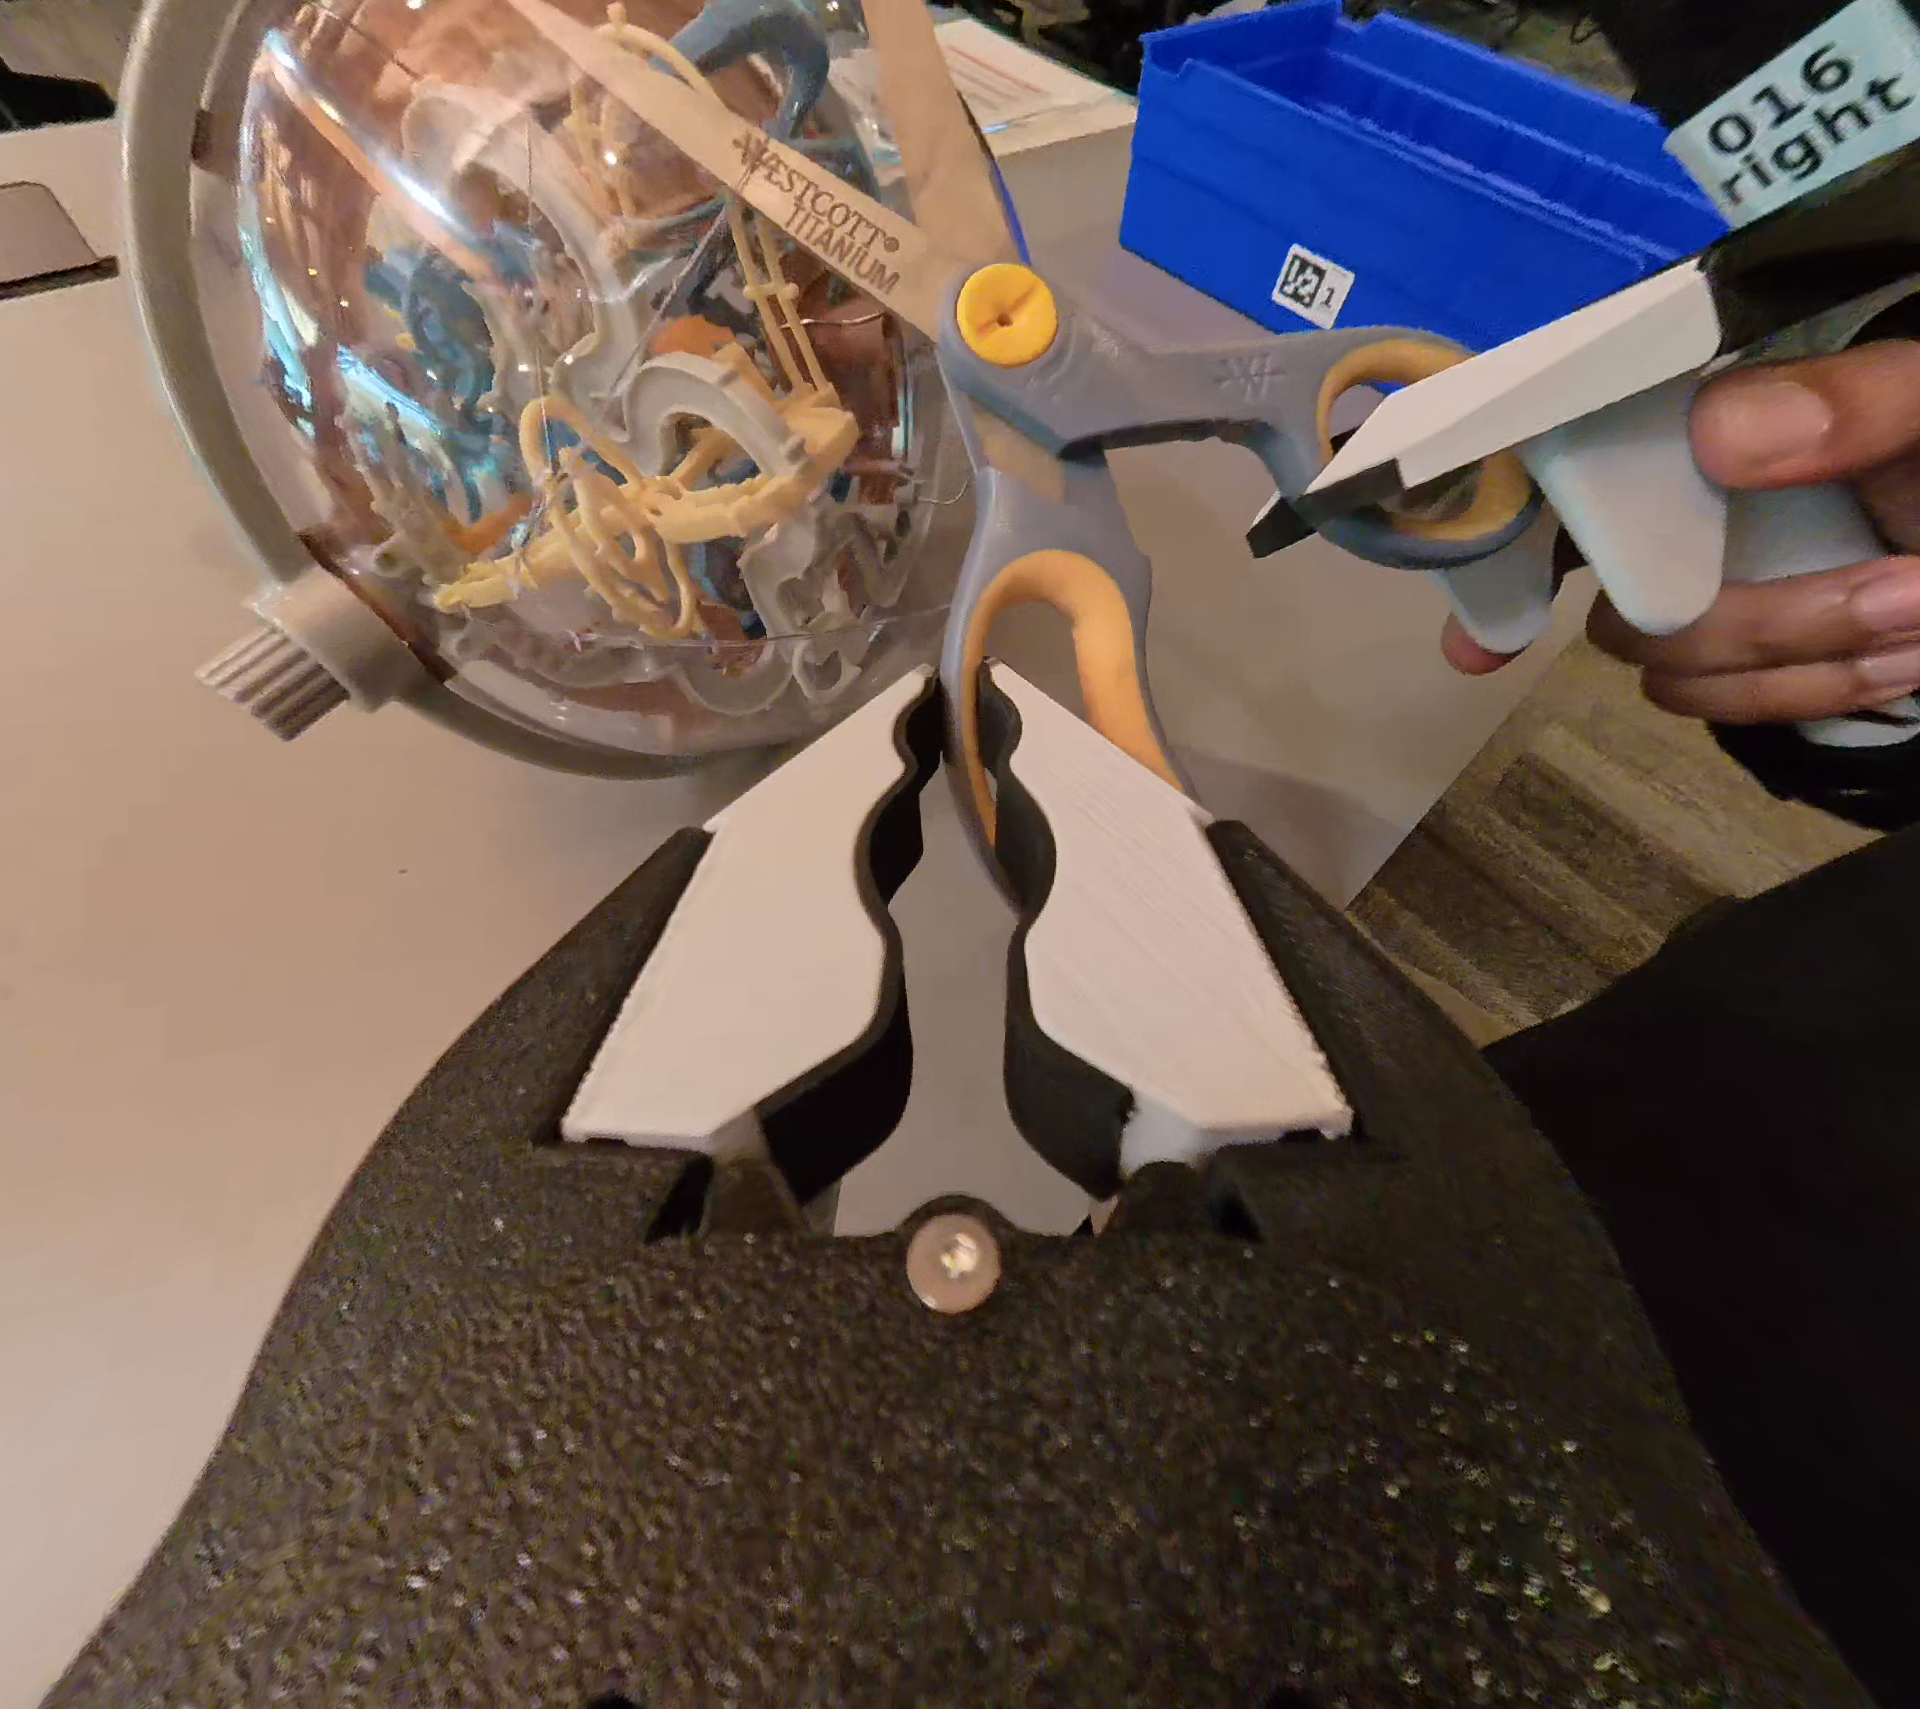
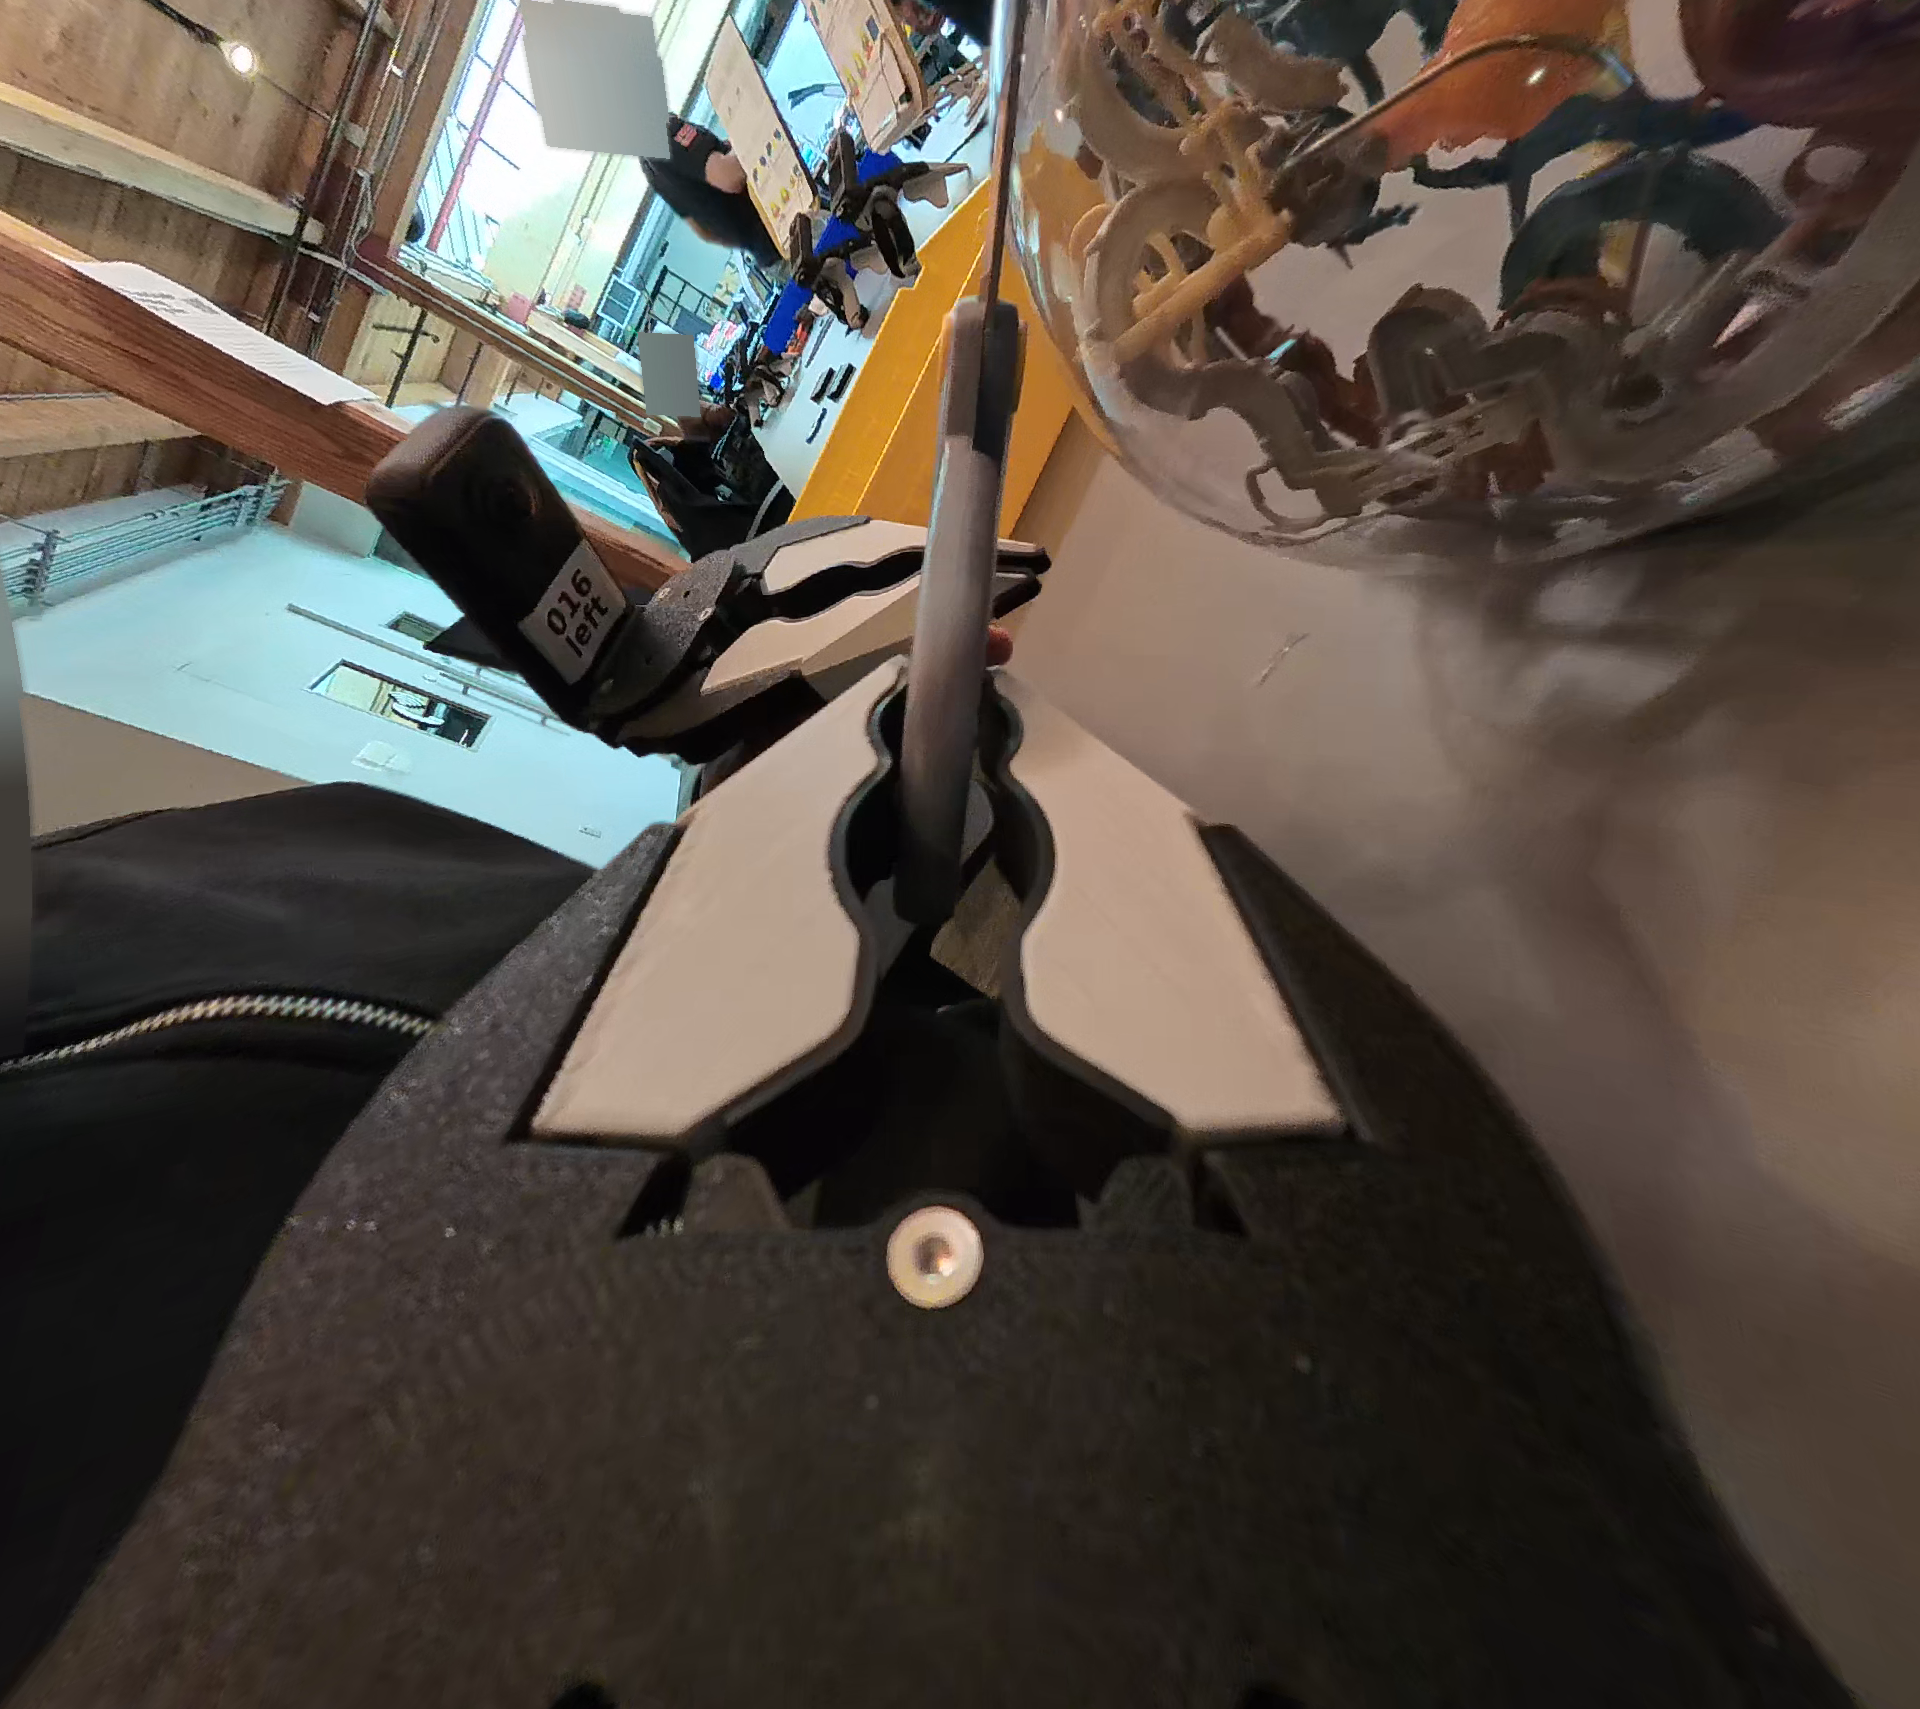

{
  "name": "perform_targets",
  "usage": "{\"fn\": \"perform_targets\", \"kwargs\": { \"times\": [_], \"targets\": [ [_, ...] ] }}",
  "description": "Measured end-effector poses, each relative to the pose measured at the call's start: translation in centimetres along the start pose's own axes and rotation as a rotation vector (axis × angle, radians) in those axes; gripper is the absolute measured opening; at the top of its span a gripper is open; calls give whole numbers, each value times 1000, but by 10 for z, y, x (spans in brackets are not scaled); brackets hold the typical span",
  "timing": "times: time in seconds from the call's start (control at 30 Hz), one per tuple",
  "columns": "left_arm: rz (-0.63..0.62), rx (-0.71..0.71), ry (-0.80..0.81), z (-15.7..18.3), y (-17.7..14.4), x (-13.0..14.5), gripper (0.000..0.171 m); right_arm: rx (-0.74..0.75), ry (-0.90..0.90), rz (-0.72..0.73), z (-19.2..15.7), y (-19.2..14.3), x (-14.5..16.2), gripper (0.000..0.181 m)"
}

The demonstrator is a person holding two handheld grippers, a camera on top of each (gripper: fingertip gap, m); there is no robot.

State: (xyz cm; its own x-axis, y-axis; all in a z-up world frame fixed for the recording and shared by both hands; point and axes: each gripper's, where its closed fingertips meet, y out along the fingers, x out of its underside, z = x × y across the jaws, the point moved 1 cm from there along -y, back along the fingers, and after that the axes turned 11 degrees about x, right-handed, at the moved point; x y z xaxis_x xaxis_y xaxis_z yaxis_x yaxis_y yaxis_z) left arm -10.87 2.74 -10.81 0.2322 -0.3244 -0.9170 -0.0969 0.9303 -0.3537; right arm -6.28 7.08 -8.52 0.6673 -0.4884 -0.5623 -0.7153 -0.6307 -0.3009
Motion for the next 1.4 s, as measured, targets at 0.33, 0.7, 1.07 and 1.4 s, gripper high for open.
{"fn": "perform_targets", "kwargs": {
  "times": [0.33, 0.7, 1.07, 1.4],
  "targets": [
    [27, 67, -11, 4, 8, -4, 3, -33, 31, 37, 4, 11, 5, 9],
    [43, 81, -9, 2, 18, -5, 4, -13, -15, 48, 10, 15, 1, 9],
    [141, 126, -26, 9, 10, -18, 6, -47, -75, 118, 1, 10, -4, 9],
    [311, 111, -131, -2, -8, -49, 7, -89, -128, 175, -19, 17, -31, 15]
  ]
}}
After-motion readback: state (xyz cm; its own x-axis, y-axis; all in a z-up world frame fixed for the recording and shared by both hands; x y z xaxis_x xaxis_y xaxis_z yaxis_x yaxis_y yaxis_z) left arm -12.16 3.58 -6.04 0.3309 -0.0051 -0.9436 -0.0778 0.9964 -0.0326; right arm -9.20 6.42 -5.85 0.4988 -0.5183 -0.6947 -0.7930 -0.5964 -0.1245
